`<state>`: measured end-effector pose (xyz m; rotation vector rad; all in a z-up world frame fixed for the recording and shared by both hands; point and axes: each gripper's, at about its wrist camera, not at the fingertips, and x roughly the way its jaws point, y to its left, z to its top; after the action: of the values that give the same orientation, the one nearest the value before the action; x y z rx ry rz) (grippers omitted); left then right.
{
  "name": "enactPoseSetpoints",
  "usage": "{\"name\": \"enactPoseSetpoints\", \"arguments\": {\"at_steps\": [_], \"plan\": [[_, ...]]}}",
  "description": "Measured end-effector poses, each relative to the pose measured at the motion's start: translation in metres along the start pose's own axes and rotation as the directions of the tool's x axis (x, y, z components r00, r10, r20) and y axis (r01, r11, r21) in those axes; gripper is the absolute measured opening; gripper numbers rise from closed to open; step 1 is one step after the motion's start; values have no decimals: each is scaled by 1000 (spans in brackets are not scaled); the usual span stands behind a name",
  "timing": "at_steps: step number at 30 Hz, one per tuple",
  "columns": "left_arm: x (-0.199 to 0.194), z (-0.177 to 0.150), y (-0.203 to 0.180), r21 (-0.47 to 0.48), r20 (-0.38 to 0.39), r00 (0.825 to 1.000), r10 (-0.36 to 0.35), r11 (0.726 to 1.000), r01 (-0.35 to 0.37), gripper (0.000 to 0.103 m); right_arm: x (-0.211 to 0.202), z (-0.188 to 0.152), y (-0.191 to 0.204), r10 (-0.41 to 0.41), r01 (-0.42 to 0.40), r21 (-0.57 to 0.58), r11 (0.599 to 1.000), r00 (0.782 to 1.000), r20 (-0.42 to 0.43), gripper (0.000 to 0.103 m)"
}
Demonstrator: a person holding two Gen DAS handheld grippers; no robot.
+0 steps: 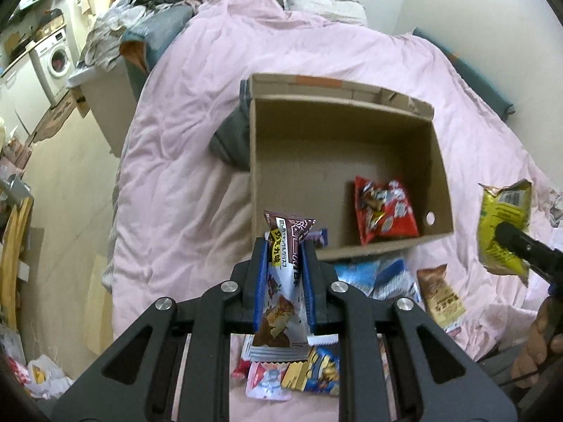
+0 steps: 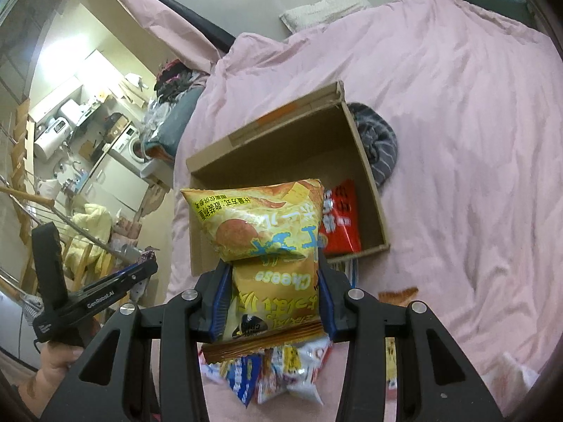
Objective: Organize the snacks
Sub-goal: 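Carry the yellow bag with the right gripper over the box while the left carries the chocolate bar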
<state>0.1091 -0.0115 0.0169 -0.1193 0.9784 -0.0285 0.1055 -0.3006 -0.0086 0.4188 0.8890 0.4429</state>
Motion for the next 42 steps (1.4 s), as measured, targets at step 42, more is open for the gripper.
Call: {"name": "enactPoseSetpoints", "arguments": {"at_steps": [42], "plan": [[117, 70, -12, 11, 28, 999, -31, 999, 31, 16, 133, 57, 8, -134, 130, -73, 989, 990, -47, 44]]}}
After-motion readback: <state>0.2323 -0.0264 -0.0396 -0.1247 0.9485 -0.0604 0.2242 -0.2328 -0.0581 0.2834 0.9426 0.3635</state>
